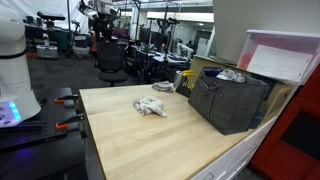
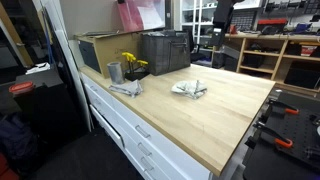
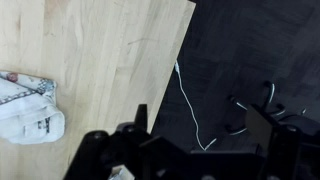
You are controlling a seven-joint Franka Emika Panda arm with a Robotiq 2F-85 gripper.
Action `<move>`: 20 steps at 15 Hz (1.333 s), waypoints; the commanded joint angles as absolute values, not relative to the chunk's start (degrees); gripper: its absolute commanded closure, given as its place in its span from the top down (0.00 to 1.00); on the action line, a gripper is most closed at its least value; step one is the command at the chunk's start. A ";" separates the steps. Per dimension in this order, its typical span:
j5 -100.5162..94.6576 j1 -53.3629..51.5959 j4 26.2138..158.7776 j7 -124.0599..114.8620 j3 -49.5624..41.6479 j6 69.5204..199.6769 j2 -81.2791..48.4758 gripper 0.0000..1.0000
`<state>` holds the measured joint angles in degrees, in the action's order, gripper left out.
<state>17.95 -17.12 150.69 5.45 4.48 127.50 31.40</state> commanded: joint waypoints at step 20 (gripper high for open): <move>4.86 -0.50 149.84 -0.81 2.41 153.28 11.40 1.00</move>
<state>8.72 -2.55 151.26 2.82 1.96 147.43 17.61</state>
